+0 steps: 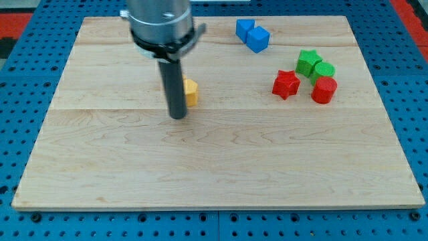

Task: Move the blue cube into the blue triangle to the top center

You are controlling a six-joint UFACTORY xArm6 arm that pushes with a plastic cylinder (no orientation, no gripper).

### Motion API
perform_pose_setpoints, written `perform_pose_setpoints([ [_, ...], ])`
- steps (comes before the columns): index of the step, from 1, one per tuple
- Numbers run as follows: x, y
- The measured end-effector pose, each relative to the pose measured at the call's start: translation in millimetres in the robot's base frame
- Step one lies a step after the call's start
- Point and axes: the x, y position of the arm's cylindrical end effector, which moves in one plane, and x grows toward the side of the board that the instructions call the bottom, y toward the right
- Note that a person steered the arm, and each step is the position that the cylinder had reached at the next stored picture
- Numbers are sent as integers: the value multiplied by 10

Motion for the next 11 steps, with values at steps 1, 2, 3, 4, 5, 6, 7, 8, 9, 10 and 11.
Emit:
perform_pose_setpoints([
  [1,-295,876],
  [2,-952,977],
  [3,-1184,1007],
  [4,-1615,1147],
  [5,-1993,1434],
  [6,-2330,1661],
  [7,-2550,2084],
  [8,-2690,2068],
  [9,-2517,1544],
  [10,-2437,966],
  [11,-2218,863],
])
